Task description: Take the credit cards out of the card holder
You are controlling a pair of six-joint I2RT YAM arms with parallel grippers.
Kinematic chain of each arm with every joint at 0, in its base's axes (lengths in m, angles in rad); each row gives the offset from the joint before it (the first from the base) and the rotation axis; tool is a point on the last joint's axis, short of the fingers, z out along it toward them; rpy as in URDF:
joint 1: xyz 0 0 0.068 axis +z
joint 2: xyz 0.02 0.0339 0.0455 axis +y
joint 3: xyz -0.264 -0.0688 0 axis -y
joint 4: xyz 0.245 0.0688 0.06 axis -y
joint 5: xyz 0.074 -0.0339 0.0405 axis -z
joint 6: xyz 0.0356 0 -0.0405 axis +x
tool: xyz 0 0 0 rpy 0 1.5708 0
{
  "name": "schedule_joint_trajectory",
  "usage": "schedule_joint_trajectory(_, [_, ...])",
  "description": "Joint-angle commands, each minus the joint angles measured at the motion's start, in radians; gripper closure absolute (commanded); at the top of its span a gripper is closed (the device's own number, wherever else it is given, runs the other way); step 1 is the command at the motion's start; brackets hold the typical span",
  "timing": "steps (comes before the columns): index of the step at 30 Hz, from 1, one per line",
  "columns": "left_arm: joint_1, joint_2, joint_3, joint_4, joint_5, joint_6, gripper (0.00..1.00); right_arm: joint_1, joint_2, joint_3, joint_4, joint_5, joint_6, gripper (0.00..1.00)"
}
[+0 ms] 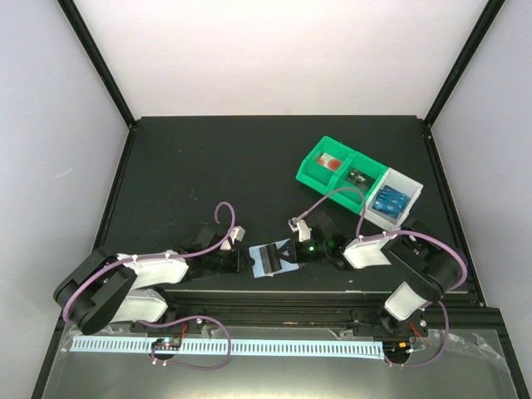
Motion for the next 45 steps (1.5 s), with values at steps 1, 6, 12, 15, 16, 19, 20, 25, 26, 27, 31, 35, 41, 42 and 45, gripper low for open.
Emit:
schedule_joint_trajectory(1, [0.003,0.018,0.01,-0.077,-0.077,0.019,0.98,-0.001,0.045,0.001,0.041,-0.037,0.0,0.83])
schedule_joint_trajectory(6, [0.002,0.033,0.019,-0.073,-0.068,0.016,0.98,-0.001,0.066,0.023,0.004,-0.03,-0.026,0.81])
schedule_joint_trajectory(12, [0.003,0.041,0.031,-0.072,-0.059,0.009,0.98,-0.001,0.094,0.05,-0.014,-0.054,-0.038,0.81])
schedule_joint_trajectory(15, [0.003,0.044,0.032,-0.068,-0.053,0.003,0.98,-0.001,0.098,0.054,-0.019,-0.05,-0.04,0.81])
schedule_joint_trajectory(16, [0.003,0.044,0.032,-0.07,-0.051,0.002,0.98,-0.001,0.1,0.055,-0.022,-0.049,-0.042,0.82])
schedule_joint_trajectory(19, [0.003,0.041,0.034,-0.074,-0.051,0.004,0.98,-0.001,0.102,0.057,-0.022,-0.049,-0.041,0.93])
schedule_joint_trajectory(20, [0.002,0.039,0.035,-0.078,-0.053,0.005,0.98,-0.002,0.101,0.055,-0.021,-0.045,-0.04,0.97])
schedule_joint_trajectory(25, [0.003,0.011,0.033,-0.102,-0.067,0.005,0.99,-0.001,0.077,0.035,-0.01,-0.017,-0.024,0.99])
schedule_joint_trajectory(26, [0.003,0.006,0.034,-0.109,-0.068,0.006,0.98,-0.002,0.073,0.034,-0.014,-0.015,-0.018,0.99])
schedule_joint_trajectory(27, [0.003,-0.019,0.034,-0.118,-0.071,0.005,0.98,-0.002,0.07,0.034,-0.023,-0.014,-0.013,0.99])
schedule_joint_trajectory(31, [0.002,-0.092,0.039,-0.153,-0.085,0.005,0.97,-0.003,0.047,0.025,-0.047,-0.01,0.01,0.99])
schedule_joint_trajectory(35, [0.003,-0.166,0.042,-0.179,-0.091,0.007,0.93,-0.004,-0.012,0.008,-0.076,-0.001,0.01,0.99])
schedule_joint_trajectory(41, [0.004,-0.251,0.058,-0.223,-0.103,0.024,0.88,-0.002,-0.101,-0.007,-0.142,0.052,0.014,0.99])
schedule_joint_trajectory(42, [0.003,-0.263,0.058,-0.218,-0.1,0.027,0.88,-0.003,-0.113,-0.012,-0.145,0.058,0.022,0.99])
schedule_joint_trajectory(45, [0.002,-0.311,0.027,-0.142,-0.063,0.036,0.86,-0.002,-0.138,-0.021,-0.153,0.065,0.051,0.99])
